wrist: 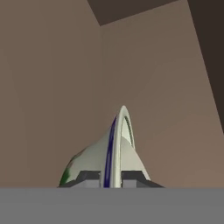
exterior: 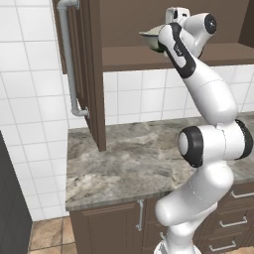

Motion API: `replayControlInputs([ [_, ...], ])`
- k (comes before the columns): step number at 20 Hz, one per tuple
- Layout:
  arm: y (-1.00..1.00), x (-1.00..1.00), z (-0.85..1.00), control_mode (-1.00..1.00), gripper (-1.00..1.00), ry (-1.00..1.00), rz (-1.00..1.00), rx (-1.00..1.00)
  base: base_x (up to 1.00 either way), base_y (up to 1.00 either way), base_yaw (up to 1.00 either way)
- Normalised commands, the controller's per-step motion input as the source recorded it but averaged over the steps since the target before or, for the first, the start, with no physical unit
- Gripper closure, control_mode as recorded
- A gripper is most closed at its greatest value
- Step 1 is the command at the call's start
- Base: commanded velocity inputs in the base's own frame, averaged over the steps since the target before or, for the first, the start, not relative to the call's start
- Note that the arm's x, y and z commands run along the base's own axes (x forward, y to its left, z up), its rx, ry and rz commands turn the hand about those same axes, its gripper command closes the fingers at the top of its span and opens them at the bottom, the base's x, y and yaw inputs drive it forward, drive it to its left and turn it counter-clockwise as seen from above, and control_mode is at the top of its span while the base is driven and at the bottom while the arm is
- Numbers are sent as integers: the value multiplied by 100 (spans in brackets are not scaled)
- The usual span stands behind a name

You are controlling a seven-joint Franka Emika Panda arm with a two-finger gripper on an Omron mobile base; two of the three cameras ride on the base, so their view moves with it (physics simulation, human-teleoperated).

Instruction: Pick up the bowls on the counter and stack them on top of one another in the open cabinet. Place the smaller bowl on top of the larger bowl.

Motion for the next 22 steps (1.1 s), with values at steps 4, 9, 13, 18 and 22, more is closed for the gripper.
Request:
replayControlInputs([
  [4,0,0,0,-100,-100,0,0,0,0,0,0],
  [9,0,0,0,-100,-100,0,0,0,0,0,0],
  [13,0,-2,10,-100,-100,0,0,0,0,0,0],
  [18,0,-7,13,-100,-100,0,0,0,0,0,0],
  [22,0,-29,13,-100,-100,0,0,0,0,0,0],
])
